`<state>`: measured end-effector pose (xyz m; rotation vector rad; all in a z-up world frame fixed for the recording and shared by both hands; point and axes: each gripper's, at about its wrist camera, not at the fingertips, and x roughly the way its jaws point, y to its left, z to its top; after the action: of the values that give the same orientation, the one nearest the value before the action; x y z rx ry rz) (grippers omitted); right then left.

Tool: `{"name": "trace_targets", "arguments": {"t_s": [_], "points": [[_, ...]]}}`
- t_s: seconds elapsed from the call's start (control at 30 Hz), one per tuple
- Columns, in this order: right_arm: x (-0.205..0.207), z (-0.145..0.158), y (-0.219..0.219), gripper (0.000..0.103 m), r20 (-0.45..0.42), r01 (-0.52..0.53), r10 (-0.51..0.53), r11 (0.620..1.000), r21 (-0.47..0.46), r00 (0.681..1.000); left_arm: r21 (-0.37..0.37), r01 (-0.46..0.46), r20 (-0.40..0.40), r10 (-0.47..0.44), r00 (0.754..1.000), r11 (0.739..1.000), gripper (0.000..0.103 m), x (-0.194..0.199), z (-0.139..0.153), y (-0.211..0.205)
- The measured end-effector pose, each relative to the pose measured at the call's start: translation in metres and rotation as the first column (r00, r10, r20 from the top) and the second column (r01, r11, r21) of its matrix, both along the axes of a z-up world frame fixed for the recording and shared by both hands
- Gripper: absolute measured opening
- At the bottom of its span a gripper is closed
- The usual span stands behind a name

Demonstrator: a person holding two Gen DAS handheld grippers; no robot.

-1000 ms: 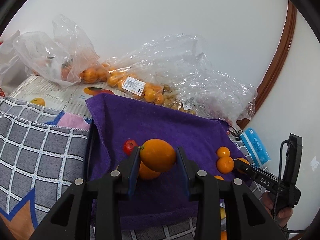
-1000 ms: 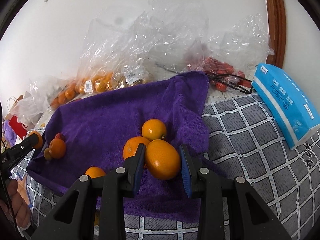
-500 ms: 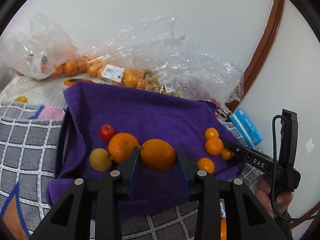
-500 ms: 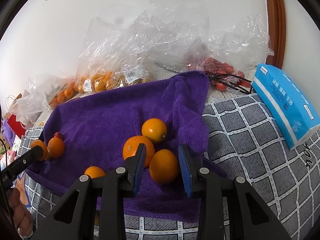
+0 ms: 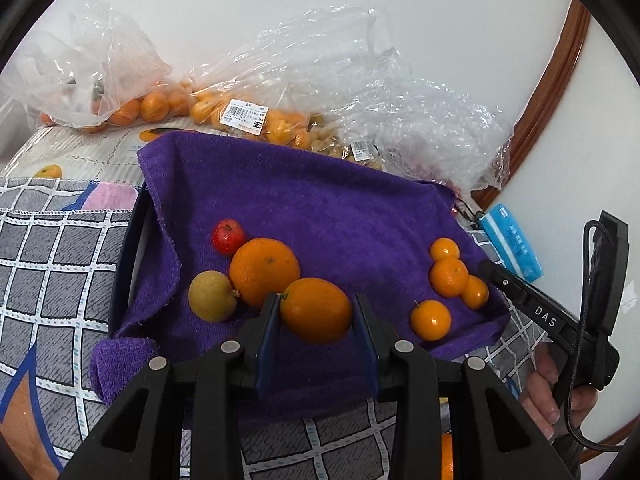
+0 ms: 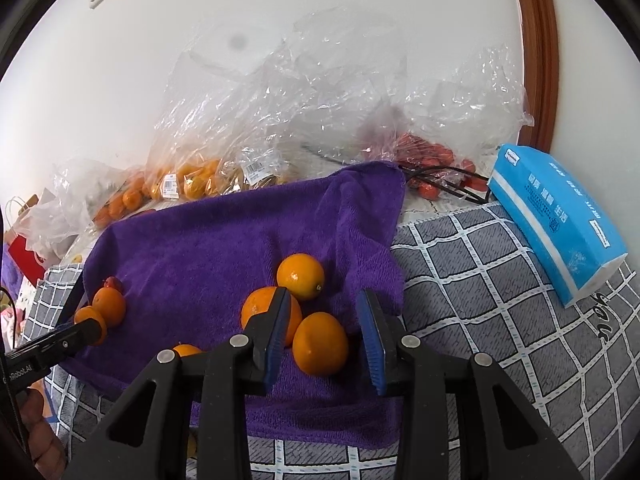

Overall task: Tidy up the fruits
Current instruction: 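Open the left gripper to release its orange while the right gripper releases its orange onto the towel, then move the right tool to the small yellow-green fruit on the bed and grasp it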

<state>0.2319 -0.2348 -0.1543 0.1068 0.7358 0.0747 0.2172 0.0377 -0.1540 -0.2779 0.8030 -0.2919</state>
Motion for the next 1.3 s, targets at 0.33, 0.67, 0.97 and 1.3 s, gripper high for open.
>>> {"name": "trace_targets", "arguments": {"t_s": [0.33, 0.67, 0.97, 1.3], "points": [[-0.002, 0.0, 0.001, 0.041, 0.017, 0.001, -0.001, 1.0, -0.01, 1.0, 0.031, 0.005, -0.016, -0.005, 1.0, 0.999, 0.034, 0.001, 0.0, -0.001], [-0.009, 0.003, 0.008, 0.042, 0.042, 0.01, -0.008, 0.999, -0.048, 0.999, 0.01, 0.023, -0.01, -0.023, 1.0, 1.0, 0.038, -0.003, 0.005, -0.004], [-0.021, 0.011, 0.023, 0.042, 0.051, -0.034, 0.036, 0.998, -0.052, 0.998, 0.004, -0.013, 0.076, 0.013, 0.997, 1.0, 0.038, -0.012, 0.021, 0.003], [-0.065, 0.014, 0.064, 0.041, -0.06, -0.132, 0.13, 0.991, -0.027, 0.99, 0.024, -0.101, 0.189, 0.095, 0.977, 0.995, 0.044, -0.021, 0.041, 0.018]]}}
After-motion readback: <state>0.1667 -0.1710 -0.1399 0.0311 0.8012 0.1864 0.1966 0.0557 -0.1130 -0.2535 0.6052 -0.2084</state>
